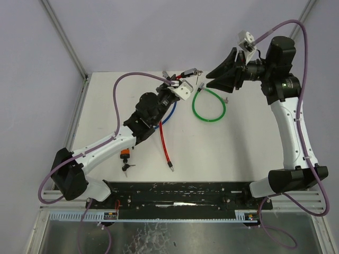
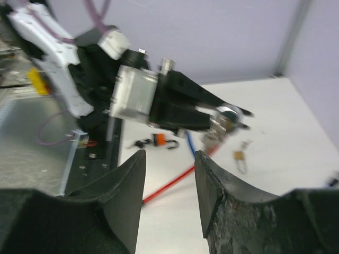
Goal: Lock with the key
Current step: Adjust the key in the lock.
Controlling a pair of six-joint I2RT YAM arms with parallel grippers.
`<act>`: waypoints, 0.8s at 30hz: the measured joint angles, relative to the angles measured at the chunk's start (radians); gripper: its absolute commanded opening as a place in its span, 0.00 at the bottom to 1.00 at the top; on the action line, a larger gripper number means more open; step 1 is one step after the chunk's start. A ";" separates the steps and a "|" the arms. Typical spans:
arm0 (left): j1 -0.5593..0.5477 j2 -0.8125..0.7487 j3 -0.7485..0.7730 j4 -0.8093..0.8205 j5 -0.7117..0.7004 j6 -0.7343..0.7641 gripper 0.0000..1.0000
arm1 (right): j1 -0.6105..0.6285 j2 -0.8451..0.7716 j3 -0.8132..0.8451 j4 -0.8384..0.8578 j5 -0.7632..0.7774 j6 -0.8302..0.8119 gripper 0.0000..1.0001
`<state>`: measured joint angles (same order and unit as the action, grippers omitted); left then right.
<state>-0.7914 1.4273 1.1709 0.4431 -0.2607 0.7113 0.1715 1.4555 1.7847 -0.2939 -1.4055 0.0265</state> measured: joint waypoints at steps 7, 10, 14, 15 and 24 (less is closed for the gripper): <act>0.000 -0.008 -0.054 0.089 -0.006 0.046 0.00 | -0.063 -0.007 0.078 -0.228 0.148 -0.238 0.52; 0.000 -0.008 -0.057 0.098 0.001 0.050 0.00 | -0.059 -0.002 0.109 -0.262 0.168 -0.291 0.52; 0.000 -0.008 -0.057 0.102 0.016 0.050 0.00 | -0.021 0.000 0.127 -0.282 0.203 -0.338 0.50; 0.000 -0.008 -0.057 0.102 0.019 0.050 0.00 | -0.005 0.003 0.129 -0.291 0.216 -0.348 0.49; 0.000 -0.008 -0.057 0.100 0.040 0.050 0.00 | 0.045 0.045 0.163 -0.329 0.283 -0.375 0.41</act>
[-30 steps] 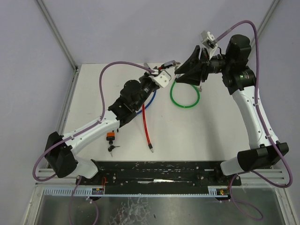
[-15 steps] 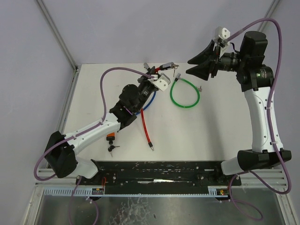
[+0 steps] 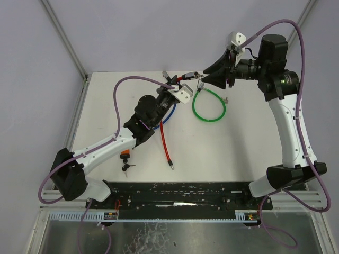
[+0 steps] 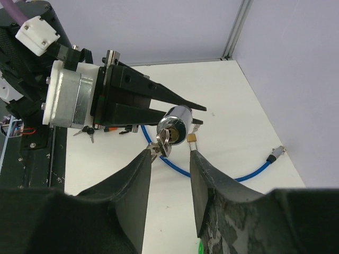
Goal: Lock with the key
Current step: Adjust the key in the lock.
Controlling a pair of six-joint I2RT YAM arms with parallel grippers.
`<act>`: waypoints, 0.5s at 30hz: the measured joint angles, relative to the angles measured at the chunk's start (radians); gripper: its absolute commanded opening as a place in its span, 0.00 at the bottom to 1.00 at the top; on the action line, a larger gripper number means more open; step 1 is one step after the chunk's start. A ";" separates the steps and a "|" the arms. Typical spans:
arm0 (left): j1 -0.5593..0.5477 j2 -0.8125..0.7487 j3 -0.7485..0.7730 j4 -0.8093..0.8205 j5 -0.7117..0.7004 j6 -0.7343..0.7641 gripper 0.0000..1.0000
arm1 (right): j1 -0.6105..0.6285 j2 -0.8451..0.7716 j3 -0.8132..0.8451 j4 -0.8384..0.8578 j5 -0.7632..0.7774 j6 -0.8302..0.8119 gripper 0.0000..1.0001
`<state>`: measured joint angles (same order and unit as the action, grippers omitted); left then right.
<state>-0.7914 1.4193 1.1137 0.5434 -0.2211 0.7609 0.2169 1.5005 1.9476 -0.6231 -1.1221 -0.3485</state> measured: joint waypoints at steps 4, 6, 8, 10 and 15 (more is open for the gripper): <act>0.000 0.000 0.000 -0.001 0.005 0.000 0.00 | 0.008 0.006 0.015 -0.001 0.013 0.000 0.37; 0.000 0.000 0.000 -0.002 0.006 -0.001 0.00 | 0.014 0.006 0.019 0.000 0.017 0.000 0.35; 0.000 0.000 0.000 -0.004 0.008 -0.001 0.00 | 0.020 0.006 0.019 0.000 0.021 0.000 0.32; 0.000 0.000 0.000 -0.006 0.011 -0.001 0.00 | 0.024 0.007 0.019 -0.001 0.023 0.001 0.28; 0.000 0.000 0.000 -0.007 0.013 -0.001 0.00 | 0.029 0.008 0.019 -0.001 0.027 0.001 0.10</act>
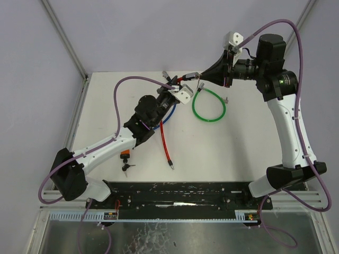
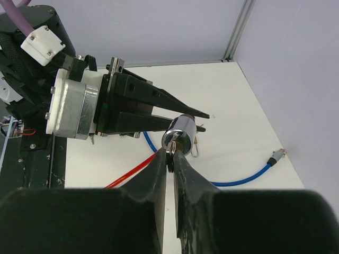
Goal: Lock with the key
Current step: Adjust the key in the lock.
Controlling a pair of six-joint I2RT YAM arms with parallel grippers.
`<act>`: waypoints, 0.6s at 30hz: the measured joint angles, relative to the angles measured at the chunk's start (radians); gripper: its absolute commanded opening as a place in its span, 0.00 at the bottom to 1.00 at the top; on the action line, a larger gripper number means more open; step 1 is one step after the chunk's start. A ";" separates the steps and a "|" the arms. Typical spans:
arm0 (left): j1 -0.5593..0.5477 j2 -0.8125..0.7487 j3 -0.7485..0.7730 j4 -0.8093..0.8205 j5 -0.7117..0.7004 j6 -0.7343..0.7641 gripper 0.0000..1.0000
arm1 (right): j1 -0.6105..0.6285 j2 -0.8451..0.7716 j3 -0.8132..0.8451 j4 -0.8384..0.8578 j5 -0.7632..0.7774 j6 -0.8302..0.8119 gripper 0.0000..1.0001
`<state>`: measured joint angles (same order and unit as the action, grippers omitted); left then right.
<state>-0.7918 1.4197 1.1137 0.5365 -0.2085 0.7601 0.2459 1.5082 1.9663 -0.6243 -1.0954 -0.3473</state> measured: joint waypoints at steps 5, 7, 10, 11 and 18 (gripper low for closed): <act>0.000 0.000 0.000 0.000 -0.001 0.000 0.00 | 0.003 0.000 0.000 0.001 0.009 0.008 0.02; 0.000 0.000 0.000 0.000 -0.001 0.000 0.00 | 0.003 0.000 0.000 0.003 0.014 0.022 0.00; 0.000 0.000 0.000 0.002 -0.006 0.001 0.00 | 0.003 -0.001 -0.010 0.024 0.040 0.075 0.00; 0.000 0.000 0.000 0.001 -0.013 0.001 0.00 | 0.004 -0.002 -0.017 0.036 0.049 0.095 0.00; 0.000 0.002 -0.006 0.001 -0.039 0.005 0.00 | 0.004 0.000 -0.047 0.093 0.106 0.303 0.00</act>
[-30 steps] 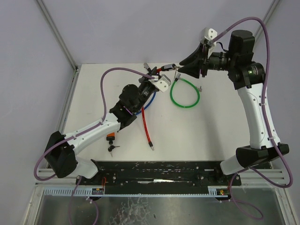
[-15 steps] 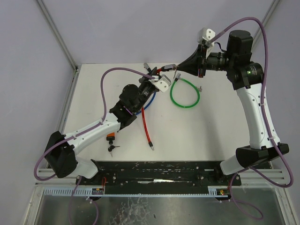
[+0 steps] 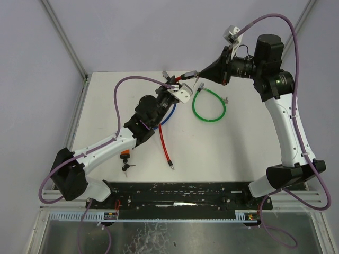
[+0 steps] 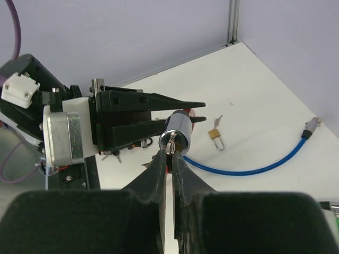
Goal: Lock with the key
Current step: Adjust the key in the lock.
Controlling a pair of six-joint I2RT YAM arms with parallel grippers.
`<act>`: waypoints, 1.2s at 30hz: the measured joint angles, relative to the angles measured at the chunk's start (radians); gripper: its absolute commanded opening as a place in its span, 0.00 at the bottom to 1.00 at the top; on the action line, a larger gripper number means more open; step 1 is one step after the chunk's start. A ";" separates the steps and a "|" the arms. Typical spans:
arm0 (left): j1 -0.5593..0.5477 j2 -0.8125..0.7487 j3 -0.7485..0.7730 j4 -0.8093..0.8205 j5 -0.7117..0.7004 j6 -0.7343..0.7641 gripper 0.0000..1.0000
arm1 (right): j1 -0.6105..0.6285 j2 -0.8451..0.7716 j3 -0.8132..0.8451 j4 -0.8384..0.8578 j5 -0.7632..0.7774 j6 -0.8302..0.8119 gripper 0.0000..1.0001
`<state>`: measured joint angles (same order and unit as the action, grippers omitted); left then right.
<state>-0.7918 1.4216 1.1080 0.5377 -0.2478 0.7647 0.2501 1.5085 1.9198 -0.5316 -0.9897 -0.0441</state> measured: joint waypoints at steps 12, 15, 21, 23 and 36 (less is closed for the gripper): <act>-0.003 0.003 -0.030 0.065 -0.064 0.063 0.00 | 0.000 0.013 -0.037 0.069 0.019 0.303 0.01; -0.004 0.011 -0.049 0.103 -0.102 0.108 0.00 | 0.000 0.012 -0.083 0.110 0.031 0.376 0.05; -0.005 0.035 -0.078 0.175 -0.150 0.190 0.00 | 0.000 0.021 -0.121 0.126 0.035 0.469 0.37; -0.006 0.039 -0.079 0.196 -0.156 0.201 0.00 | -0.005 0.023 -0.121 0.124 0.034 0.470 0.43; -0.006 0.044 -0.084 0.222 -0.157 0.103 0.00 | -0.148 -0.128 -0.436 0.402 -0.180 0.372 0.99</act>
<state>-0.7979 1.4658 1.0245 0.7593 -0.4046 0.8680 0.1024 1.3808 1.4841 -0.1291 -1.1694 0.3283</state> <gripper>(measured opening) 0.099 0.886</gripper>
